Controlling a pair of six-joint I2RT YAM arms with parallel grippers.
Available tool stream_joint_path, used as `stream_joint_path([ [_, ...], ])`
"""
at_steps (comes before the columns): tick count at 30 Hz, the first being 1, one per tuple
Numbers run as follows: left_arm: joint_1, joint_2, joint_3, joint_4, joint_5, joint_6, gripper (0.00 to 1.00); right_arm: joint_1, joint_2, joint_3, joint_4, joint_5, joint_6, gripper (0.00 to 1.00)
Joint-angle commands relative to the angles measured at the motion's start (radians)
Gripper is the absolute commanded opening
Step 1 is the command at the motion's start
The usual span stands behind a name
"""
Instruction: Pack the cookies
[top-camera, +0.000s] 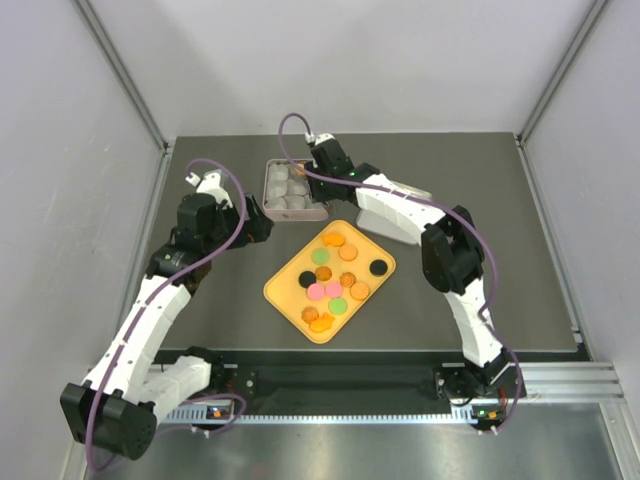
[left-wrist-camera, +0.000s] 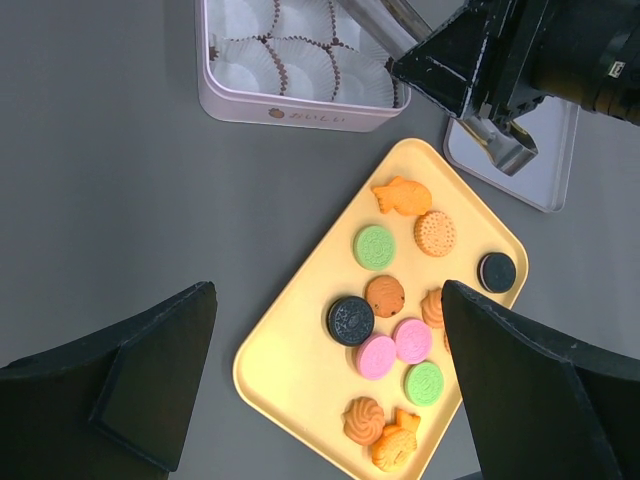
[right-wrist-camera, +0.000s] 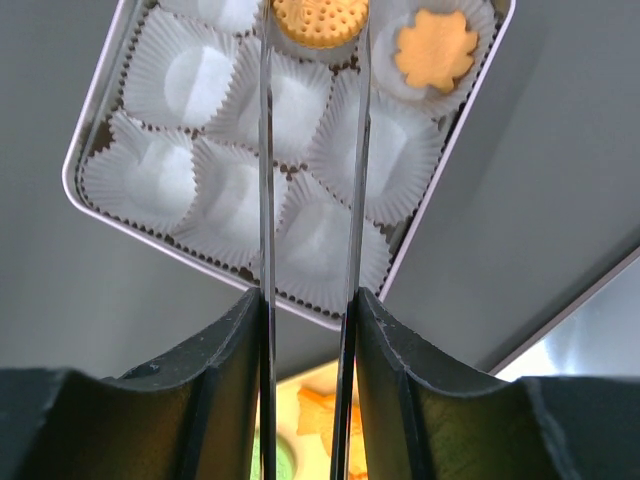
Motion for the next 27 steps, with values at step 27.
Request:
stream_joint_path([
  [27,0.01,-0.002,-0.006,0.053,0.016,-0.006,0.99,0.03,0.048,0.139,0.055,0.028,0.015,0.5],
])
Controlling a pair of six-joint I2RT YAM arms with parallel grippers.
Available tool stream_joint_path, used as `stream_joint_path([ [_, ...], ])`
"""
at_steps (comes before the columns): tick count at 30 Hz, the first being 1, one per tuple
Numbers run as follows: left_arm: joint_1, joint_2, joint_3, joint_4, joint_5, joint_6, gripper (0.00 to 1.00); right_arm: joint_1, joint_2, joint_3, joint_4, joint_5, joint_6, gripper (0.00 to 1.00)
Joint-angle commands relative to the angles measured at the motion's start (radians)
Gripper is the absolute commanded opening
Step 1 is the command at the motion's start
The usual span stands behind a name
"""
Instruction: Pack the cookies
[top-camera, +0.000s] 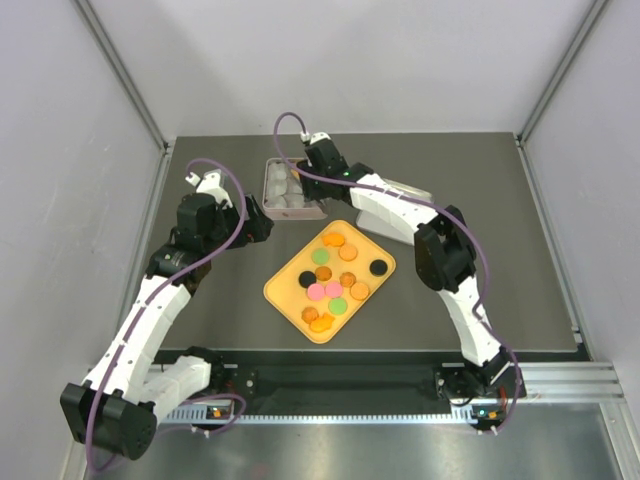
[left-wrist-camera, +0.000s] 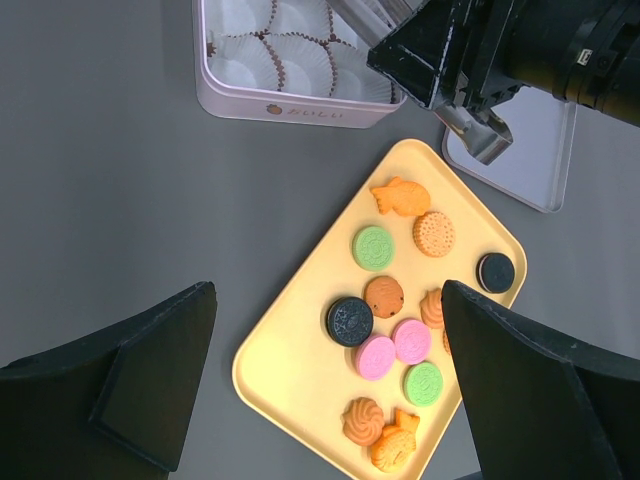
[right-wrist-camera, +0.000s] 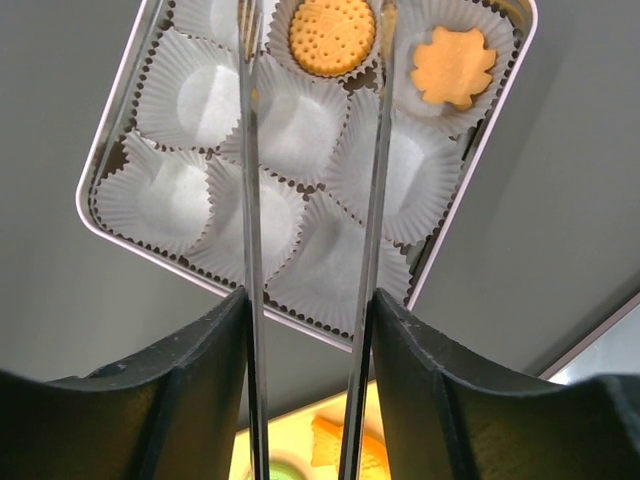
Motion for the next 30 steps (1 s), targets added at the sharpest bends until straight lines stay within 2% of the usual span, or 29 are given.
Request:
stream_joint_path([
  [1,0.009,-0.001,-0.006,0.049,0.012,-0.006,0.99,0.019,-0.019,0.06,0.053,0.009,0.004,0.51],
  [8,0.009,-0.004,-0.006,0.047,0.009,-0.006,0.99,0.023,-0.105,0.05,0.03,0.025,-0.008,0.51],
  [16,0.009,-0.01,-0.006,0.046,0.008,-0.004,0.99,0.019,-0.372,-0.099,-0.028,0.075,-0.029,0.5],
  [19,0.009,-0.018,-0.005,0.047,0.006,-0.004,0.99,0.017,-0.496,-0.221,-0.059,0.072,-0.028,0.5],
  [26,0.011,-0.015,-0.003,0.046,0.014,-0.007,0.99,0.019,-0.829,-0.618,-0.112,0.031,0.007,0.5],
  [30,0.011,-0.015,-0.003,0.047,0.022,-0.009,0.99,0.028,-0.943,-0.769,-0.157,0.009,0.018,0.5],
])
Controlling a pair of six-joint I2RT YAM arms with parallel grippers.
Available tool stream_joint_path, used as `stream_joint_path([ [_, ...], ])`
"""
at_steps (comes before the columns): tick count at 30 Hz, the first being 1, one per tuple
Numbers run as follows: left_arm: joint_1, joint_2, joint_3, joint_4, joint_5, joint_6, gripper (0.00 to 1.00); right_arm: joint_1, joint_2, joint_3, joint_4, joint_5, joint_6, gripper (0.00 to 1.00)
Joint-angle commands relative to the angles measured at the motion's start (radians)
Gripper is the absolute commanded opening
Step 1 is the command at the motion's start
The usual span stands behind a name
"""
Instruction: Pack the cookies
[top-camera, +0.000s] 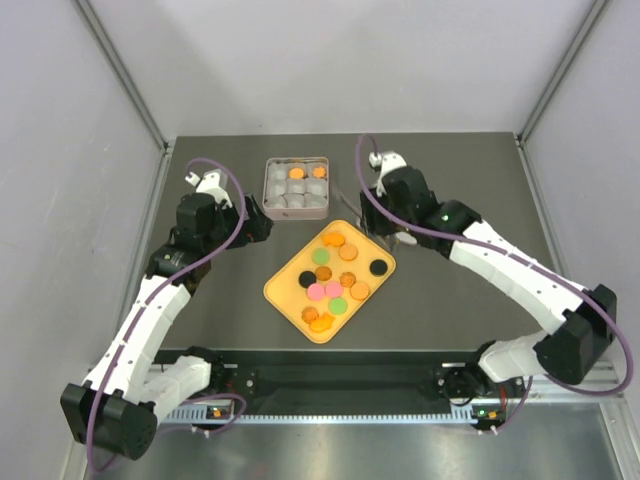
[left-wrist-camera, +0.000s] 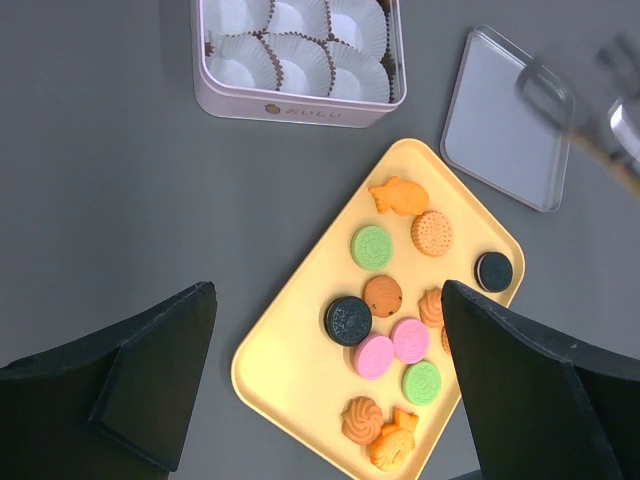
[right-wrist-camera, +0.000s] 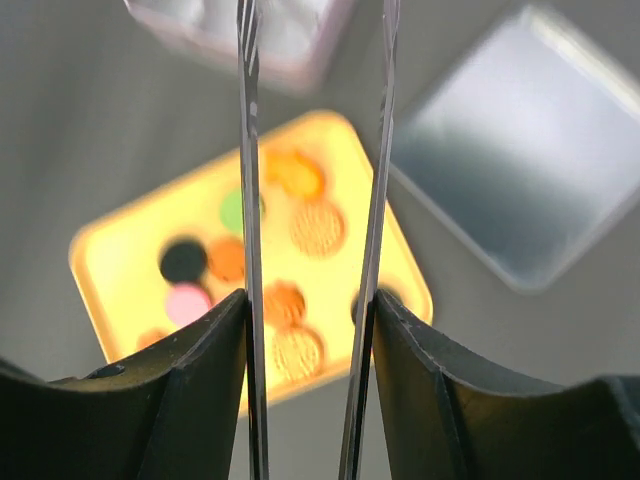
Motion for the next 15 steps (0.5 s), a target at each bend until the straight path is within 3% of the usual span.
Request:
stream_joint_path([
  [1,0.006,-0.014,-0.003,0.048,0.016,-0.01,0.99,0.02,-0.083,-0.106,-0.059,-0.028,0.017,0.5],
  [7,0.008,-0.008,-0.003,0.048,0.016,-0.008,0.99,0.052,-0.127,-0.246,-0.07,-0.054,0.037,0.49],
  [15,0.006,-0.005,-0.005,0.047,0.016,-0.008,0.99,0.104,-0.086,-0.295,-0.046,-0.052,0.05,0.49],
])
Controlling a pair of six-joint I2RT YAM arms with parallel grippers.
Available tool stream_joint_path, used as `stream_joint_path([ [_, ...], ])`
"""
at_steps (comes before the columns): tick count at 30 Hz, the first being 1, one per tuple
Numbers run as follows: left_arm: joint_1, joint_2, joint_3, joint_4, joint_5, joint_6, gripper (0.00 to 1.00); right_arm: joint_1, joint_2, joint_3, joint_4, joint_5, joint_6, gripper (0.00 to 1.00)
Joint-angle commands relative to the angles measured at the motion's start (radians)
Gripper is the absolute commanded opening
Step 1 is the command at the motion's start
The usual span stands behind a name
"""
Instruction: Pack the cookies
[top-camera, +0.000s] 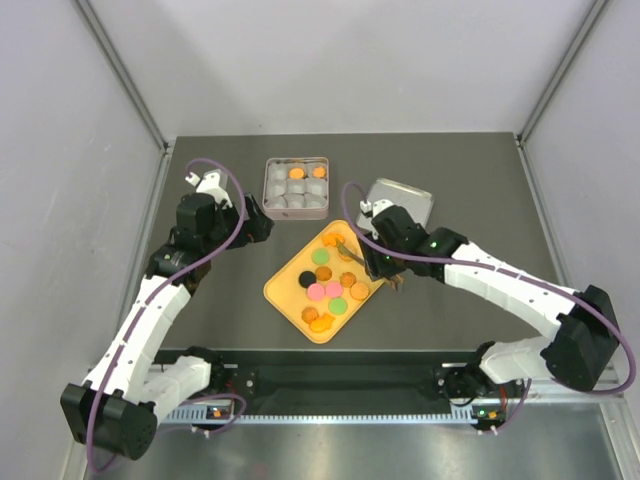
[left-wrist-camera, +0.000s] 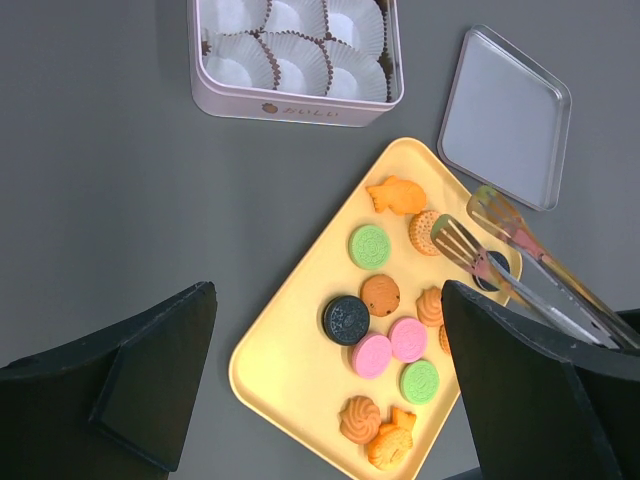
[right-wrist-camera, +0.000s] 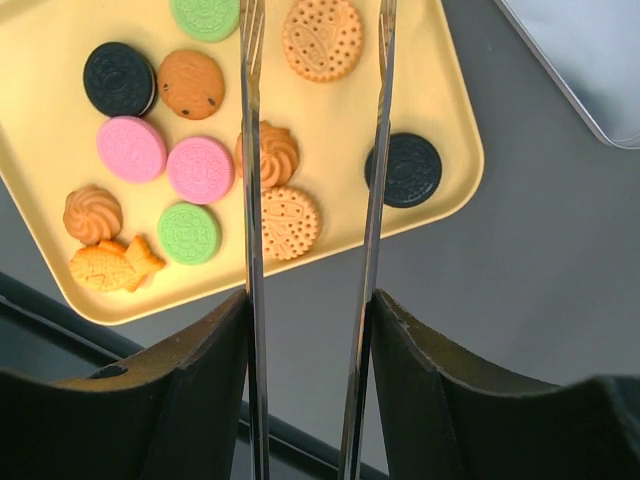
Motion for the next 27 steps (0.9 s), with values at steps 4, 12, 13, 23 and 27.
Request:
stream_joint_path([
  [4,0.008,0.0,-0.003,0.047,0.009,-0.005,0.99,0.043,0.021,-0.003,0.042,0.022,0.025,0.49],
  [12,0.008,-0.002,-0.005,0.045,0.007,-0.005,0.99,0.05,0.047,-0.007,0.036,0.038,0.025,0.5],
  [13,0.008,-0.002,-0.003,0.045,0.007,-0.005,0.99,0.049,0.049,-0.007,0.037,0.038,0.025,0.5],
  [23,0.008,-0.008,-0.006,0.044,0.001,-0.003,0.99,0.054,0.084,-0.003,0.04,0.052,0.03,0.49],
  [27,0.008,-0.005,-0.005,0.042,0.001,-0.002,0.99,0.058,0.084,-0.005,0.04,0.045,0.03,0.45],
])
